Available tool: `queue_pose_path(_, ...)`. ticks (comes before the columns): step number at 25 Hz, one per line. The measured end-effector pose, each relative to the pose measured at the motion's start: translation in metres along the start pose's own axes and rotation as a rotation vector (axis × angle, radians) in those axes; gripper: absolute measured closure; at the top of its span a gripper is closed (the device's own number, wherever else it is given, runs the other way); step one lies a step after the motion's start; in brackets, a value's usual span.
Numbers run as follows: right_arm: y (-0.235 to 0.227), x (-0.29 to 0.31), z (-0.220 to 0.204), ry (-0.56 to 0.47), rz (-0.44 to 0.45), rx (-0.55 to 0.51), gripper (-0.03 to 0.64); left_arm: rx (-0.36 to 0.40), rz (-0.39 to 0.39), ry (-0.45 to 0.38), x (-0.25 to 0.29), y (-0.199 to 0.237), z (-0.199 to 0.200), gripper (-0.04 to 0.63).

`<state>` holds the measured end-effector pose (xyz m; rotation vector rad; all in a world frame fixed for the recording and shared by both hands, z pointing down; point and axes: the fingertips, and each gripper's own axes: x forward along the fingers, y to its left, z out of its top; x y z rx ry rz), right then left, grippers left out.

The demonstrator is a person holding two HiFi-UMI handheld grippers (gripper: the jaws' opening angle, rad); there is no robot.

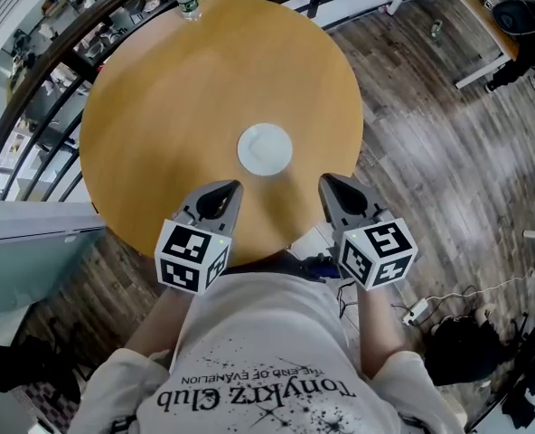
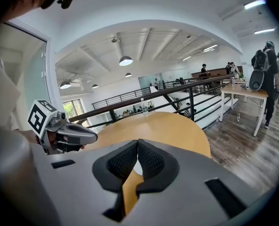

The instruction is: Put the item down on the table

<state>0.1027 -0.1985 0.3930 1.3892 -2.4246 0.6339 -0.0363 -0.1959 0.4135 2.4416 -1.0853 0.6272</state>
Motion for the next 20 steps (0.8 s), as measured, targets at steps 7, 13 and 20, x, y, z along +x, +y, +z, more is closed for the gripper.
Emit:
queue_pose_path(7,0.002,0.001,0.002,-0.006,0.009,-0.006,0.592,0.017,-0.002,0.02,0.002,0.0,-0.004,0.571)
queue_pose_path(13,0.005,0.002,0.006,-0.01,0.008,-0.014,0.592,0.012,-0.006,0.021,0.0,-0.001,-0.006,0.571)
queue_pose_path(20,0.012,-0.002,-0.001,0.0,0.011,-0.01,0.592,0.031,0.006,0.021,-0.007,-0.002,-0.01,0.571)
